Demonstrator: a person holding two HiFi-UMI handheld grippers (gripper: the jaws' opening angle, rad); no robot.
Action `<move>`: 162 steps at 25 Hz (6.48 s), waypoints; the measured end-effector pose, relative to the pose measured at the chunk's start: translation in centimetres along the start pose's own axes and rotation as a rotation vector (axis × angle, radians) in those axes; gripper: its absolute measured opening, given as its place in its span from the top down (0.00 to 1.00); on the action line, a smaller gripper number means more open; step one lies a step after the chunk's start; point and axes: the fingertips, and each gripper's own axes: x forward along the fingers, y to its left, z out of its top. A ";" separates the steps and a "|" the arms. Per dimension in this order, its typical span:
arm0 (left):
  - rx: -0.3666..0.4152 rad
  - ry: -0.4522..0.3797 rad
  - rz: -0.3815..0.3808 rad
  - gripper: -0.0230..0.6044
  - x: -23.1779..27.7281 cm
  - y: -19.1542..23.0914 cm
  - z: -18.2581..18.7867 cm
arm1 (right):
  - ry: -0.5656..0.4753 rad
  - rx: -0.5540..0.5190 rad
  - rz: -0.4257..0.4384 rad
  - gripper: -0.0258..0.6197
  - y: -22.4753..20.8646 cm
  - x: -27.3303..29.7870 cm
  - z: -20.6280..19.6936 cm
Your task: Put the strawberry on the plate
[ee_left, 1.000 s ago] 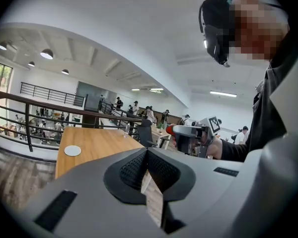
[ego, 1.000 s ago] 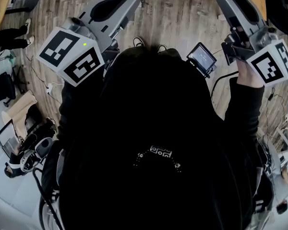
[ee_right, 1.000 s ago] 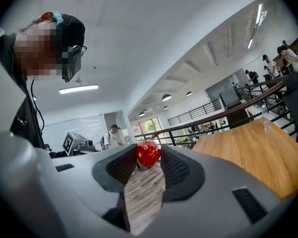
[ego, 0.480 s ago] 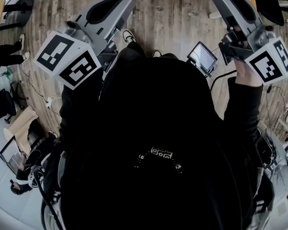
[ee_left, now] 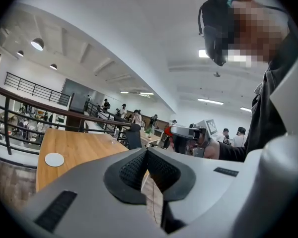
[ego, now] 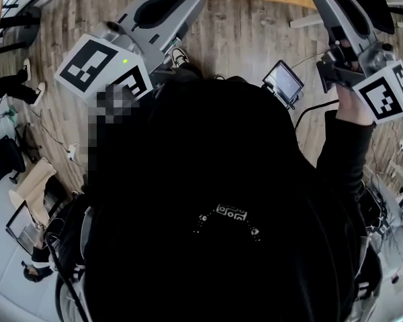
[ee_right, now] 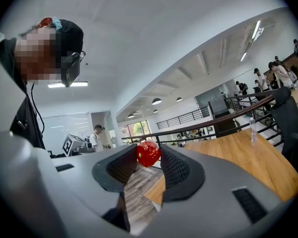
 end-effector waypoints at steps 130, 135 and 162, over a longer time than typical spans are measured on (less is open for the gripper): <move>-0.098 0.126 -0.162 0.97 7.2 25.4 1.3 | 0.091 0.158 -0.062 0.72 -11.8 27.0 -3.5; -0.112 0.118 -0.150 0.97 6.7 25.3 0.9 | 0.102 0.146 -0.056 0.72 -11.7 26.9 -3.7; -0.160 0.125 -0.067 0.97 3.6 26.5 -0.2 | 0.195 0.108 0.020 0.72 -10.2 30.2 -4.5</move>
